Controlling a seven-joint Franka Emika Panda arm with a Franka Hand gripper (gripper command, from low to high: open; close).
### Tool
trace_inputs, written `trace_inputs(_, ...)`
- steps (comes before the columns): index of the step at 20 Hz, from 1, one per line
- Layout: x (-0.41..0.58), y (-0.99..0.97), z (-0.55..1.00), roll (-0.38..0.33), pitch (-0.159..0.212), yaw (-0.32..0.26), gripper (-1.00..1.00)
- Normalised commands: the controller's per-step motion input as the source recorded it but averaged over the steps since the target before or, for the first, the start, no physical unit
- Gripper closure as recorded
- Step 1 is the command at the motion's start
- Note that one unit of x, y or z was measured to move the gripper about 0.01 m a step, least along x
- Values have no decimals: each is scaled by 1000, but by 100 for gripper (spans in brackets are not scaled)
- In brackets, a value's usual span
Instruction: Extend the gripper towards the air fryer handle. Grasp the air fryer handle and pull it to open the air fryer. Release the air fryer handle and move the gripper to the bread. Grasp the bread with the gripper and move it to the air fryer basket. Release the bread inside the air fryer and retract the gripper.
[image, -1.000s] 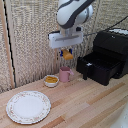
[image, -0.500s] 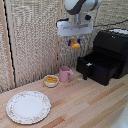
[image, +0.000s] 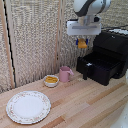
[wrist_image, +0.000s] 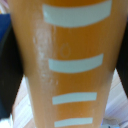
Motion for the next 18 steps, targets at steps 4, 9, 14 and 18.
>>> trace_inputs(4,3,-905,0,72,6,-69,100)
trace_inputs(9,1,-917,-3,78,8,-62,100)
trace_inputs(14,150,-970,-110,130,0,-8,100)
trace_inputs(18,440,-701,-224,149,-13,-11,100)
